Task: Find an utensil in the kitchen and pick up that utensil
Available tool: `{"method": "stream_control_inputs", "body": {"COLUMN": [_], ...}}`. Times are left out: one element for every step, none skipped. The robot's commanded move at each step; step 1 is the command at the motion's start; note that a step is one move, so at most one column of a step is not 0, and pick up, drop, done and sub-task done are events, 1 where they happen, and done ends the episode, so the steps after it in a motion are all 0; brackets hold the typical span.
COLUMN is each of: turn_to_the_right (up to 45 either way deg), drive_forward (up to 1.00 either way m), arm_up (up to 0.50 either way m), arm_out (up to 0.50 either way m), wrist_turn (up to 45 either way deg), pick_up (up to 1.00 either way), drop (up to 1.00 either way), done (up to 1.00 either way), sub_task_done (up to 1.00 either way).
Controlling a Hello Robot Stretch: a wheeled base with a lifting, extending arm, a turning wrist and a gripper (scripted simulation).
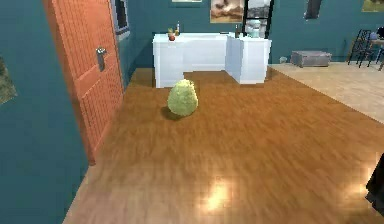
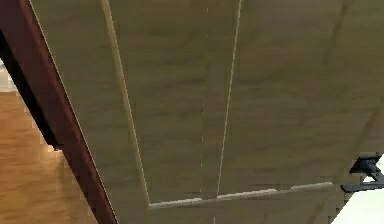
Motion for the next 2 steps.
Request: {"method": "stream_control_inputs", "body": {"turn_to_the_right": [0.0,15.0], "drive_forward": [0.45,0.0], "arm_up": [0.0,0.0], "arm_out": [0.0,0.0], "wrist_turn": [0.0,0.0], "pick_up": [0.0,0.0], "drop": [0.0,0.0], "done": [0.0,0.0], "sub_task_done": [0.0,0.0]}}
